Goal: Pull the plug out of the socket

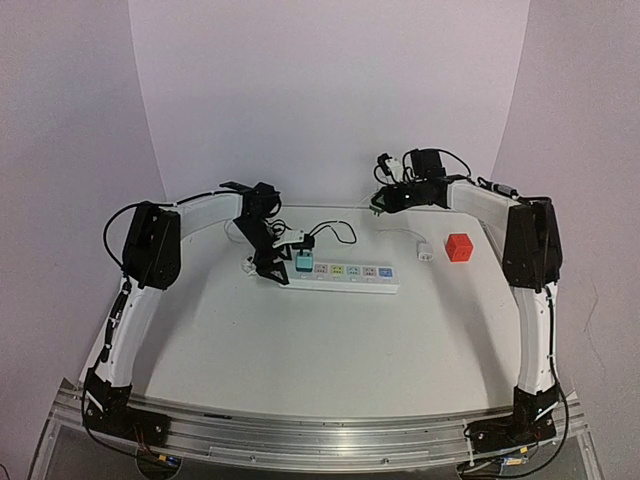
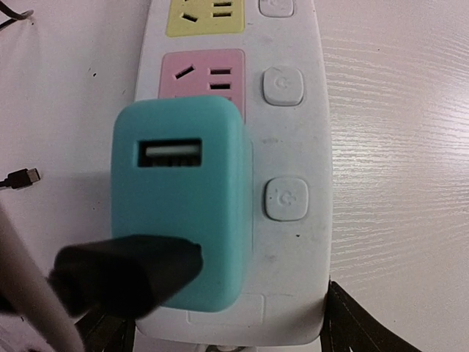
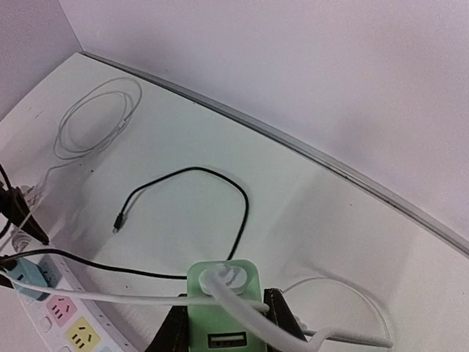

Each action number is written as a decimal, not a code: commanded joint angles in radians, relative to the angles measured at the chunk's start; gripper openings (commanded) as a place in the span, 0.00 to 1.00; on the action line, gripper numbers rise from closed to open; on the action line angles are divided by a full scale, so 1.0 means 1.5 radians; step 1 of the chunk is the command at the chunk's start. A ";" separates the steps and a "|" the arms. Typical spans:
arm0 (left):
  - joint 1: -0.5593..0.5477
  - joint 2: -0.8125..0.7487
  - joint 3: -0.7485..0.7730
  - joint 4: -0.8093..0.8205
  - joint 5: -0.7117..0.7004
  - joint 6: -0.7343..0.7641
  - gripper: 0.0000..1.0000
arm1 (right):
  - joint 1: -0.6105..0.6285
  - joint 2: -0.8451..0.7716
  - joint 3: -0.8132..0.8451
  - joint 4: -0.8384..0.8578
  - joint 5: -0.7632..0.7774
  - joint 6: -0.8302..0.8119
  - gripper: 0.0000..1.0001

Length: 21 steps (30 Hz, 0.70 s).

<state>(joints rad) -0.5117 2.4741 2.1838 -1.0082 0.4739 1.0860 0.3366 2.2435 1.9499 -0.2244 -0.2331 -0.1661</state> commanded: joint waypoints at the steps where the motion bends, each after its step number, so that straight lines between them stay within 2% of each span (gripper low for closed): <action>1: 0.006 -0.013 0.032 -0.036 0.052 -0.008 0.66 | -0.039 0.003 0.016 -0.051 0.029 0.013 0.00; 6: 0.008 -0.020 0.035 -0.036 0.081 -0.003 0.73 | -0.064 -0.002 -0.011 -0.087 0.013 0.018 0.00; 16: 0.021 -0.032 0.065 -0.016 0.132 -0.025 0.76 | -0.081 -0.041 -0.076 -0.155 -0.011 -0.017 0.00; 21: 0.026 -0.032 0.068 -0.016 0.144 -0.034 0.77 | -0.109 -0.067 -0.082 -0.259 -0.049 -0.068 0.00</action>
<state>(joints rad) -0.4859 2.4741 2.2241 -1.0403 0.6079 1.0534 0.2144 2.2410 1.8278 -0.4765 -0.2435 -0.2002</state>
